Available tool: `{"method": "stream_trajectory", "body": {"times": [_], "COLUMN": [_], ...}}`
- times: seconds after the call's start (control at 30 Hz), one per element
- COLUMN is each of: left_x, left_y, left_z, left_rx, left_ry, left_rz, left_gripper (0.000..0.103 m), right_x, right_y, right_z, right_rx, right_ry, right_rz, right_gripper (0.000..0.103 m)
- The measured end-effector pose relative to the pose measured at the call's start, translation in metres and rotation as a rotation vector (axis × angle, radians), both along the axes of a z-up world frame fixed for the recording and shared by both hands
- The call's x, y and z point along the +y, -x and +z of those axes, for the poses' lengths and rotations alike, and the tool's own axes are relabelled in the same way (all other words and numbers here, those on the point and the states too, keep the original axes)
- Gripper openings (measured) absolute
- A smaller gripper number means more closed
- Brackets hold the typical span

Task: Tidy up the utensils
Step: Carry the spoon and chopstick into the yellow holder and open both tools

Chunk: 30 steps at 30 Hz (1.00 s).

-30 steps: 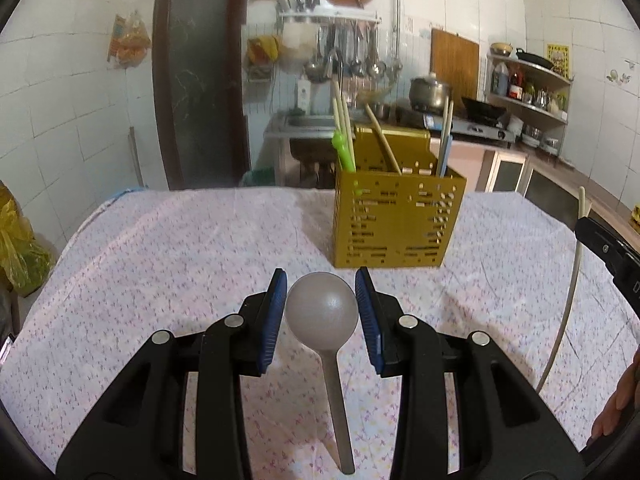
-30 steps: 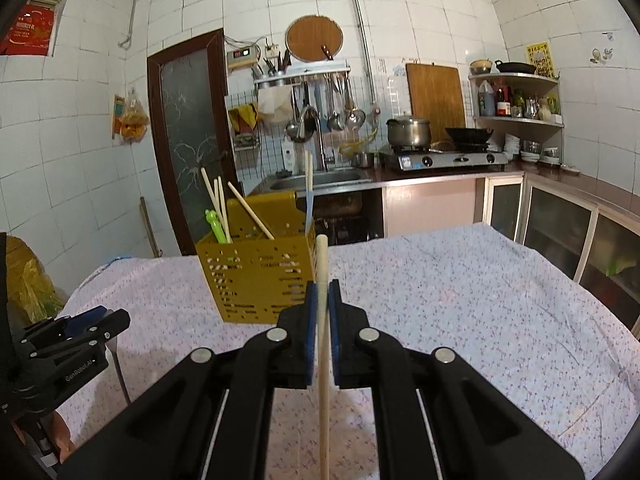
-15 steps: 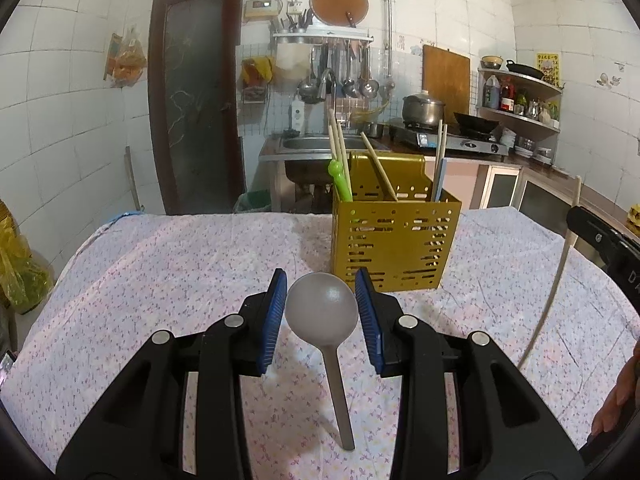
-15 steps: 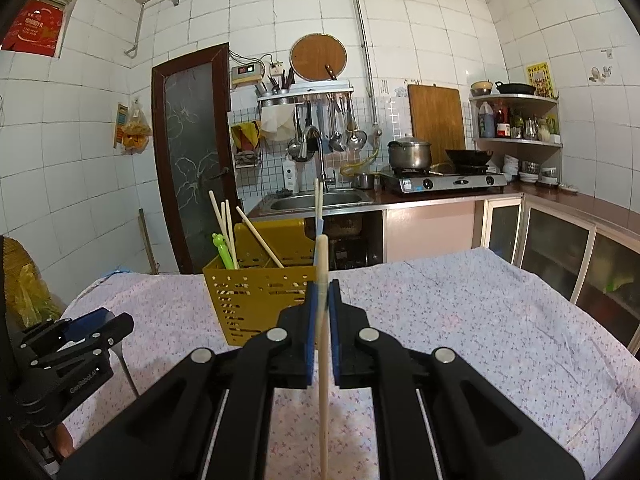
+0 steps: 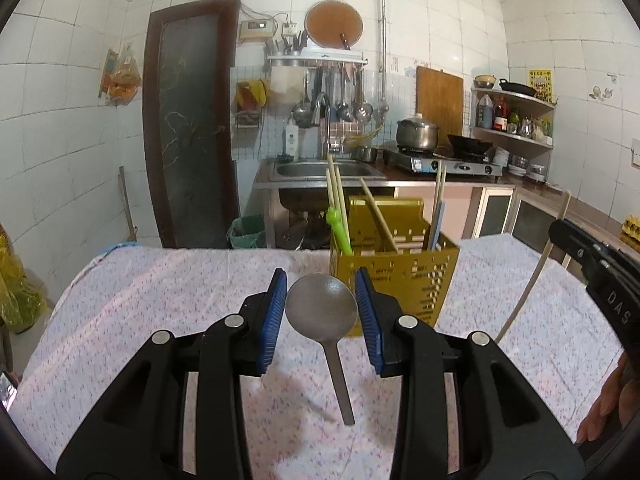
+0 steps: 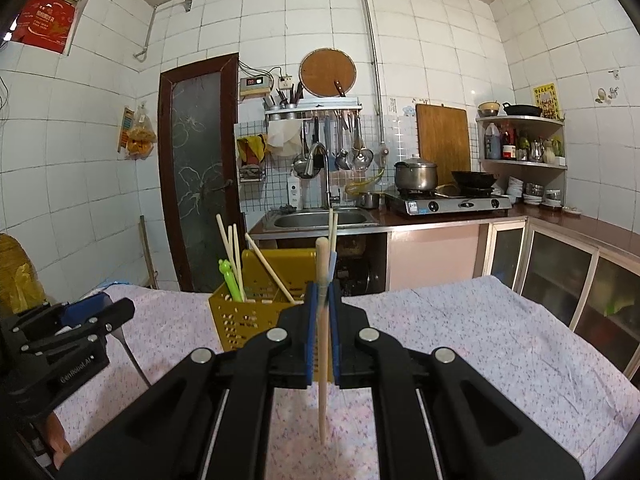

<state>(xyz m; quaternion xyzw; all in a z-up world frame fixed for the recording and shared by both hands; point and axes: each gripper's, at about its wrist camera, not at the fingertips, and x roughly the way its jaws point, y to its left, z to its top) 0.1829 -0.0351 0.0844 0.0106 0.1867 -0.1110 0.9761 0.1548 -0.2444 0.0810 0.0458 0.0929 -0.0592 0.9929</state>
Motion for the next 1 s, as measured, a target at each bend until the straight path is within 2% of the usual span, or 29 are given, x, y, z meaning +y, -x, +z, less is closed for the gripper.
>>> {"method": "stream_trajectory", "body": {"times": [0.1, 0.3, 0.4, 0.57, 0.77, 0.9, 1.0], "left_x": [0.001, -0.003, -0.008, -0.021, -0.045, -0.059, -0.063], "left_y": [-0.006, -0.025, -0.039, -0.068, -0.108, -0.132, -0.149], "left_z": [0.014, 0.064, 0.088, 0.111, 0.104, 0.084, 0.064], "left_rx": [-0.022, -0.107, -0.162, -0.189, -0.19, -0.181, -0.145], "left_ry": [0.009, 0.036, 0.043, 0.069, 0.059, 0.034, 0.036], "left_rz": [-0.008, -0.019, -0.011, -0.013, -0.029, -0.034, -0.043], "left_gripper": [0.034, 0.034, 0.034, 0.034, 0.034, 0.034, 0.034], "right_x": [-0.001, -0.006, -0.009, -0.008, -0.003, -0.004, -0.006], "right_y": [-0.004, -0.017, -0.027, -0.049, -0.085, -0.109, -0.129], "right_z": [0.008, 0.036, 0.056, 0.089, 0.1, 0.09, 0.072], "right_rx": [-0.016, -0.061, -0.098, -0.161, -0.181, -0.175, -0.138], "right_ry": [0.006, 0.0, -0.008, 0.031, 0.058, 0.038, 0.032], "right_rz": [0.004, 0.012, 0.016, 0.016, 0.024, 0.034, 0.042], "right_gripper": [0.006, 0.006, 0.006, 0.006, 0.006, 0.006, 0.006]}}
